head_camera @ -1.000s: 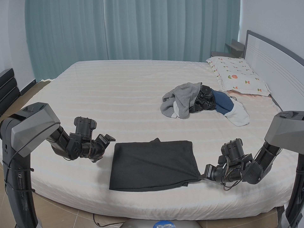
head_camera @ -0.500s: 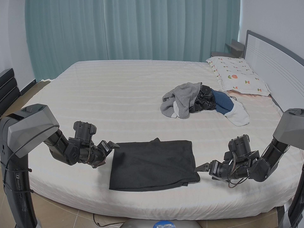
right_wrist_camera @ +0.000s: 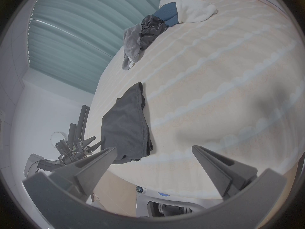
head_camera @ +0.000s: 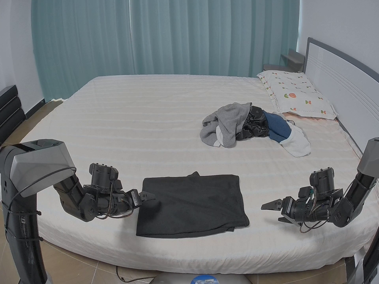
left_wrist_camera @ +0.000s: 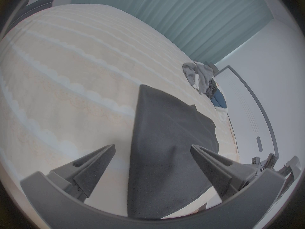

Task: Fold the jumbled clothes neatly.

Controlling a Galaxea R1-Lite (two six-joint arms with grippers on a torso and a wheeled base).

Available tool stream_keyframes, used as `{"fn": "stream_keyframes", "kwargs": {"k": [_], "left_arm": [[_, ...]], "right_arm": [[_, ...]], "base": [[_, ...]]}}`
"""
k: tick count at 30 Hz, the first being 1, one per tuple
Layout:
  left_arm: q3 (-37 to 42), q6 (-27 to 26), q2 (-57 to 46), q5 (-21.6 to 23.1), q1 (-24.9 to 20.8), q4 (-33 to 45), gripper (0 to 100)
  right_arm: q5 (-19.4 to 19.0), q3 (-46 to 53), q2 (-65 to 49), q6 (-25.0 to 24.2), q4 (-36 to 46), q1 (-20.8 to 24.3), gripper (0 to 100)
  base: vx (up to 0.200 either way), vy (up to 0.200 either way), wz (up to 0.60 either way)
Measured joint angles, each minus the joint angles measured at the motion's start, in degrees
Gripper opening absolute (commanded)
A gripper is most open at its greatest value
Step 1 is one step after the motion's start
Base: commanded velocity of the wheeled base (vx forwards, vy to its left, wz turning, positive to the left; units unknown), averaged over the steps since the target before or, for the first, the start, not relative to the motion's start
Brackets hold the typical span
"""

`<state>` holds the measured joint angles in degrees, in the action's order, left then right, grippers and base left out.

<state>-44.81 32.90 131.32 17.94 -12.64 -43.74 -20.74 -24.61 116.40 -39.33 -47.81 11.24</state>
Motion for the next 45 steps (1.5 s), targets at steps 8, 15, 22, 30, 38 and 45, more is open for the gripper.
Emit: {"fn": "stream_keyframes", "kwargs": {"k": [8, 15, 22, 30, 38, 45], "left_arm": [[-1.8, -0.1, 1.8, -0.3, -0.5, 0.1, 100], [-3.7, 0.1, 3.1, -0.6, -0.9, 0.5, 0], [-3.9, 0.3, 3.5, -0.9, -0.9, 0.2, 0], [-3.4, 0.6, 3.4, -0.9, -0.8, 0.0, 0], [-3.0, 2.1, 2.2, -0.9, 0.0, -0.2, 0], [-2.8, 2.3, 1.2, -0.8, 0.8, -0.3, 0]], "right_arm": [[-0.1, 0.2, -0.2, -0.2, -0.1, -0.2, 100], [-0.1, -0.1, -0.2, -0.5, -0.1, -0.4, 100], [-0.1, 0.1, -0.2, -0.6, -0.1, -0.5, 100], [-0.1, 0.0, -0.1, -0.6, -0.1, -1.2, 100], [-0.3, -0.2, -0.1, -0.6, -0.1, -2.2, 100], [-0.3, -0.4, 0.1, -0.7, -0.2, -2.5, 100]], "base": [[0.0, 0.0, 0.0], [0.0, 0.0, 0.0], [0.0, 0.0, 0.0], [0.0, 0.0, 0.0], [0.0, 0.0, 0.0], [0.0, 0.0, 0.0]]}}
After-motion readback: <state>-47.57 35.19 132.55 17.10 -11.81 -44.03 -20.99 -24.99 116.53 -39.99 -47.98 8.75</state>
